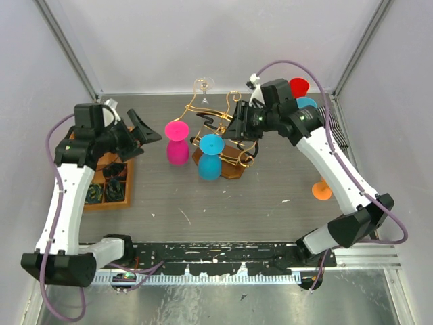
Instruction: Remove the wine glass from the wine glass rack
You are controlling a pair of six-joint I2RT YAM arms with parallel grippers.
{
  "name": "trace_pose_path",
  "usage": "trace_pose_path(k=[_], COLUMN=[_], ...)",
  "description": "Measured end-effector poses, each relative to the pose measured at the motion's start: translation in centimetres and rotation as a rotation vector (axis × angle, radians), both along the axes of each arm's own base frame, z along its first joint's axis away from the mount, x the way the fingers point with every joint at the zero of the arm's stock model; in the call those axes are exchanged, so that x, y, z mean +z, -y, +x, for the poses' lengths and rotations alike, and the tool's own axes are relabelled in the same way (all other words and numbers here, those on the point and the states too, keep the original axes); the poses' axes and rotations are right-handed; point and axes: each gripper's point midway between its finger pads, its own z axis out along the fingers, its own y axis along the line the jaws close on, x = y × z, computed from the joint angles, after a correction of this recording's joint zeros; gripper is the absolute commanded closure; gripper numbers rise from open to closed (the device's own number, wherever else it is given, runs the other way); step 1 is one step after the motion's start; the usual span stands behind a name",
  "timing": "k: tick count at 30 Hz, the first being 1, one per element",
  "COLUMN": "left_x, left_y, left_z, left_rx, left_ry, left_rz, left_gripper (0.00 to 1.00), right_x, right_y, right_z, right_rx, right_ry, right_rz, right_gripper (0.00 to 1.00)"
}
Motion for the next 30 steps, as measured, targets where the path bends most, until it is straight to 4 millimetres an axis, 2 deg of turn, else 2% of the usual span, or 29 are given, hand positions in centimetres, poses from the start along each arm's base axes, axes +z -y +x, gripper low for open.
trace_pose_path(k=[4,7,11,16,23,30], left_x=[-0.6,-1.6,-2.5,-1.4,-0.6,-0.9], left_y=[2.8,4.0,4.0,4.1,4.5,4.9], left_z=[1.7,3.4,4.4,5.0,5.5,5.6], left_rx=[-0.059,-0.07,-0.042,-0.034,-0.042,-0.053], left_ry=[-0.023,-0.06,-0.085,-0.058,-0.039,-0.059], left_rz=[-0.015,-0.012,-0.01,-0.022,-0.042,-0.058], left_gripper=[0.12,0.19,0.28,0.44,0.45,0.66], right_x=[2.8,3.7,3.4,3.4,3.5,3.4], right_y=[-0.2,0.0,0.6,1.1,1.3,1.4], right_z=[1.1,1.1,0.9,0.7,0.4,0.5], right_rx=[-0.002,-0.004,-0.011,-0.022,-0.027,-0.031], right_ry=[0.069,0.097,0.097,0.102,0.106,0.105], right_rz=[0.008,0.003,-0.024,-0.04,-0.042,-0.046], right_gripper=[0.52,0.5,0.5,0.5,0.5,0.5])
